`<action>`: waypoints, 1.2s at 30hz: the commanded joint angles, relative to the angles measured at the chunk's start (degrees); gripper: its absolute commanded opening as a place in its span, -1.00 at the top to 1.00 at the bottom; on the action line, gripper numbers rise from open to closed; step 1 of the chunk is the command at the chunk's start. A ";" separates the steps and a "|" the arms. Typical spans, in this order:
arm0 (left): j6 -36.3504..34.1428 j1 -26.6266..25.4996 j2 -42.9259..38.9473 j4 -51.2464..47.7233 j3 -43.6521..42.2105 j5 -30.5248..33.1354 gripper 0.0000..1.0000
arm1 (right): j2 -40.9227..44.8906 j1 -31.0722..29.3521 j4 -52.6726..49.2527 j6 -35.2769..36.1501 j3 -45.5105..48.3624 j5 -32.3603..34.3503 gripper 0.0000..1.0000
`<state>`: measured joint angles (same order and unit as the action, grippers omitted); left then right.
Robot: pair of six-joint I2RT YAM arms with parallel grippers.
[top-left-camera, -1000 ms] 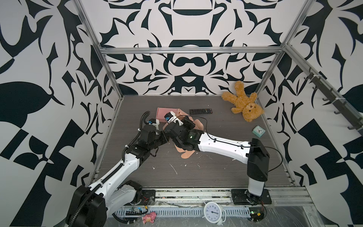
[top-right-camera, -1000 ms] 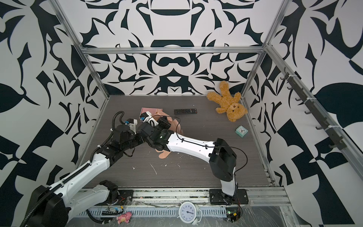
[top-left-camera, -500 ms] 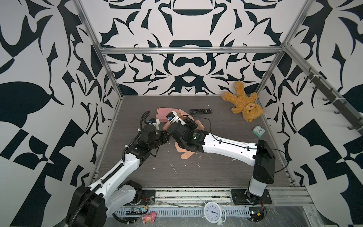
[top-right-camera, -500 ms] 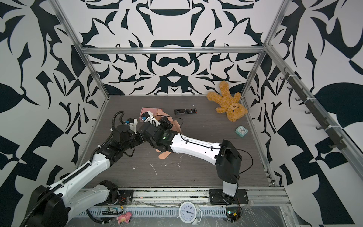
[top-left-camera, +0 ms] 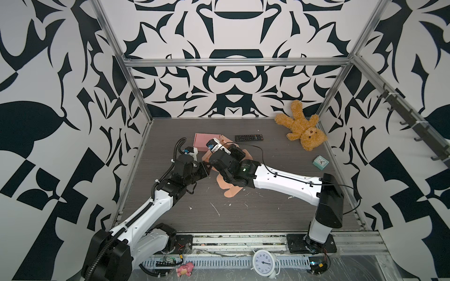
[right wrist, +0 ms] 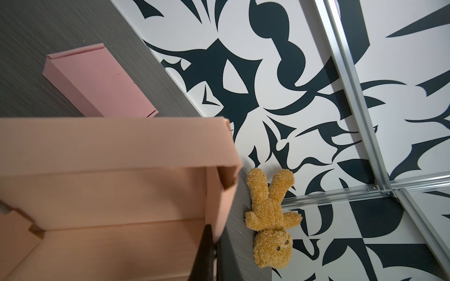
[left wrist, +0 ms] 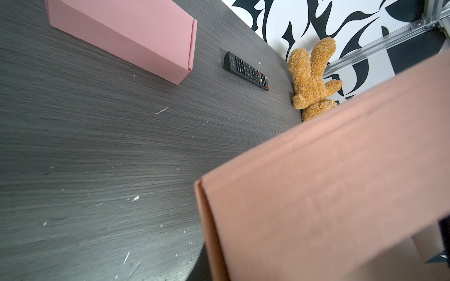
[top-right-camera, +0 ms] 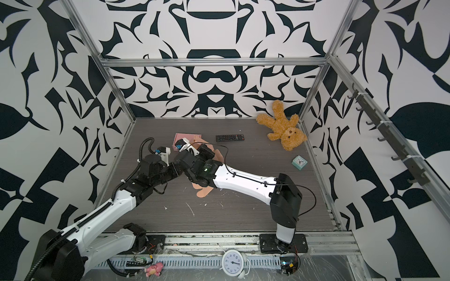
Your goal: Fold the paper box
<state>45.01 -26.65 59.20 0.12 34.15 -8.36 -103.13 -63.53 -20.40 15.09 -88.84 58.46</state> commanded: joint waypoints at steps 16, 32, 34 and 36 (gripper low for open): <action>-0.72 -0.92 -1.55 5.19 2.80 -4.32 0.69 | -10.29 -3.25 24.34 20.49 -0.41 14.01 1.00; -2.10 -0.94 -0.69 4.45 2.49 -3.35 0.69 | -2.35 -3.67 26.66 17.92 6.73 7.75 0.76; -2.39 -0.99 -0.45 4.25 2.40 -3.15 0.69 | -1.99 -3.68 26.72 17.93 7.10 7.60 0.72; -2.64 -0.94 -0.31 4.14 2.24 -2.82 0.69 | -1.73 -3.67 26.54 17.94 7.49 7.40 0.67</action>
<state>44.66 -26.65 59.22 0.10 34.17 -8.16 -106.00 -65.93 5.04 34.00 -82.04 70.35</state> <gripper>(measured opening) 0.157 0.158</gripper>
